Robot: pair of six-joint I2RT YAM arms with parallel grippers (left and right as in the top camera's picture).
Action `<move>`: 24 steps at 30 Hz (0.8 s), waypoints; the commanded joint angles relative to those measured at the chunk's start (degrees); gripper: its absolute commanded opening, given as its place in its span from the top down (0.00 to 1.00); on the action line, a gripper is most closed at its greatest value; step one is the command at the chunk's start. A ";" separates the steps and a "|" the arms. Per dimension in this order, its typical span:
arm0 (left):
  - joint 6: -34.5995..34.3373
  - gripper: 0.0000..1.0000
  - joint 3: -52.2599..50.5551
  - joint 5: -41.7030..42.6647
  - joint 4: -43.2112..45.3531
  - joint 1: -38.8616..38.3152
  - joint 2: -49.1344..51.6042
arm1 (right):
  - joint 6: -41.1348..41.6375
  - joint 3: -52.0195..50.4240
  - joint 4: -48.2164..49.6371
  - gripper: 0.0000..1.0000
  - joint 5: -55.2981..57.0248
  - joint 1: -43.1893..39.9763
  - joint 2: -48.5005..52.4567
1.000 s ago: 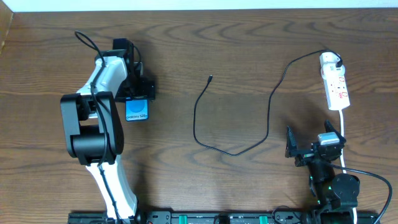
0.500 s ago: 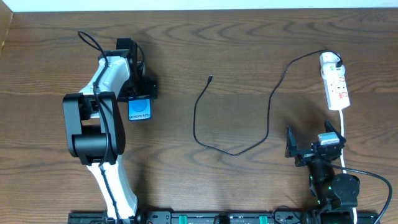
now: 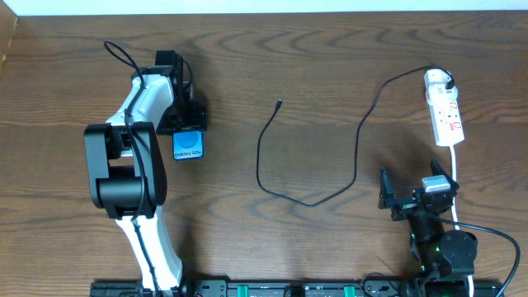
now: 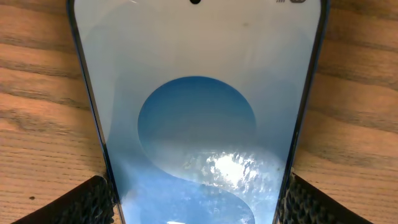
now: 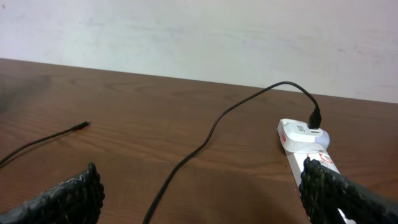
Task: Plug charger to phone and switch on socket
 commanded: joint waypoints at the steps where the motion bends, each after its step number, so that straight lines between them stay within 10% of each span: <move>1: -0.52 0.24 -2.03 -0.94 0.35 -0.35 2.60 | 0.76 -0.09 -0.24 0.01 0.22 -0.24 -0.04; 24: -0.52 0.27 4.13 -0.92 -4.90 -0.35 -1.53 | 0.76 -0.09 -0.22 0.01 0.22 -0.24 -0.04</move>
